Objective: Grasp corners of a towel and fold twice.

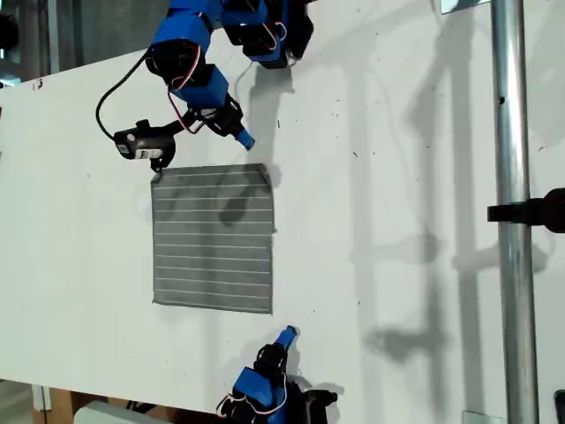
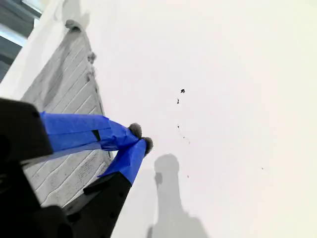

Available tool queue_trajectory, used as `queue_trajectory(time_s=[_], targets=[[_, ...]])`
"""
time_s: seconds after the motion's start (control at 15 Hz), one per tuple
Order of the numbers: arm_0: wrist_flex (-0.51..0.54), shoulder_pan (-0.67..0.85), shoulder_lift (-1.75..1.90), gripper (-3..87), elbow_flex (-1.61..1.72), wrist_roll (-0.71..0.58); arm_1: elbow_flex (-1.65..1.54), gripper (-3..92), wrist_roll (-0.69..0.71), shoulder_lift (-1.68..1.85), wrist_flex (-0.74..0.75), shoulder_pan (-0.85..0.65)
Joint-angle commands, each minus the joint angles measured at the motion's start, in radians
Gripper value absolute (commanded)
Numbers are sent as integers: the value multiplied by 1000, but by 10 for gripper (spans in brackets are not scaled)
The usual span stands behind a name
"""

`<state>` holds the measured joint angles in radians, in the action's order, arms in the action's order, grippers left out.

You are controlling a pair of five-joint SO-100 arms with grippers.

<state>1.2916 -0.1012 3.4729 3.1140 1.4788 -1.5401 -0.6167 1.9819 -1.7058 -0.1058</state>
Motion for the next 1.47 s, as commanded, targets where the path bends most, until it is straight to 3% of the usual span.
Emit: queue_trajectory(time_s=[0.0,0.07,0.4,0.73,1.0,1.13,1.27,1.4], targets=[[5,2,2,-26,5,5,0,366,49,-29,3,-28],[5,2,2,-26,5,3,-67,410,57,-34,52,-26],[5,2,2,-26,5,-3,-351,428,52,-221,342,-15],[5,-3,2,-26,5,-3,-330,418,26,-537,543,-5],[5,3,2,-26,5,-9,-195,262,64,-693,546,-64],[5,14,2,-26,5,-21,-89,68,83,-761,538,-89],[5,12,2,-26,5,-20,-17,2,101,-795,528,-107],[5,12,2,-26,5,-21,12,-2,109,-761,477,-124]])
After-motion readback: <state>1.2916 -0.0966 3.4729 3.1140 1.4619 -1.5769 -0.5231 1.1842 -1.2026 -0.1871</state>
